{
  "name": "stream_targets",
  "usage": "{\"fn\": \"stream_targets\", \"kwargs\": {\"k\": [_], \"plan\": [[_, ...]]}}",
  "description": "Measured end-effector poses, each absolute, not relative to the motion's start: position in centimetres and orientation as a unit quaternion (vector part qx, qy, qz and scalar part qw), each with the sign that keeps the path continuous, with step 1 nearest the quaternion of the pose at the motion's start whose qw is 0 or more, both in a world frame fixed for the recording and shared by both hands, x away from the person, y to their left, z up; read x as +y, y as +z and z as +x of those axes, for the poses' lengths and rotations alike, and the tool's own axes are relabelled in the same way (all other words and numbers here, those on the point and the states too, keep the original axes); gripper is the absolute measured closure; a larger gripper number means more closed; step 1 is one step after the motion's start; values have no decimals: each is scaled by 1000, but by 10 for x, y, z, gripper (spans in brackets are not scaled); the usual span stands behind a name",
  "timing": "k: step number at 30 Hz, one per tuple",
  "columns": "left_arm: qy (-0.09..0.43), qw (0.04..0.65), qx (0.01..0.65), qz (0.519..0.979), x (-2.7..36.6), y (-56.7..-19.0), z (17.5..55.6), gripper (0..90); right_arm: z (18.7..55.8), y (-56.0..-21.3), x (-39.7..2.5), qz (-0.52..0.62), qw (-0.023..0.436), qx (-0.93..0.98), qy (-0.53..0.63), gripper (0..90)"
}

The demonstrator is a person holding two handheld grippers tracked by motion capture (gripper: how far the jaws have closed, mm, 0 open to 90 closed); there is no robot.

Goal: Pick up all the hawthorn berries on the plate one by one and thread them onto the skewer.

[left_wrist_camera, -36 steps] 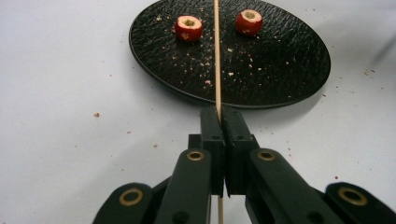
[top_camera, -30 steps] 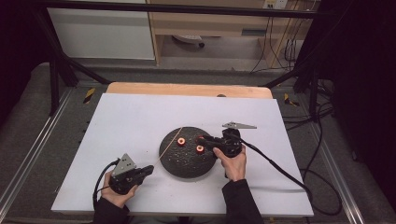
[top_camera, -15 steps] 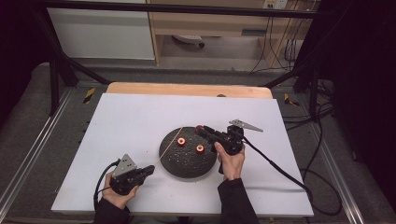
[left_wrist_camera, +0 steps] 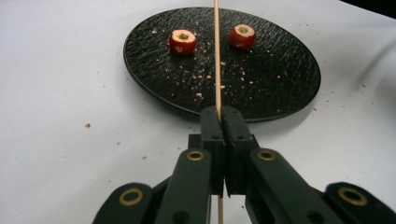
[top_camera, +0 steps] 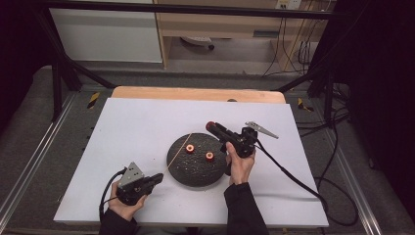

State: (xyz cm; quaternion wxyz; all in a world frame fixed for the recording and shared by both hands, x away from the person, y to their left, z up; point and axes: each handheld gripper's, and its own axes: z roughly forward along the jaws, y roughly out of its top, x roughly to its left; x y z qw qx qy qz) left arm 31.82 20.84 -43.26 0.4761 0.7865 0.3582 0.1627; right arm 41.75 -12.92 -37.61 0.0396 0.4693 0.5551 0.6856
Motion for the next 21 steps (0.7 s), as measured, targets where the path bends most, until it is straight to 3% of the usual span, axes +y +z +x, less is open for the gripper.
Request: {"fn": "stream_targets", "kwargs": {"k": [21], "plan": [[167,496,355,775,199,-430,317,882,428,-386,-107,474,27,514,714,628]]}}
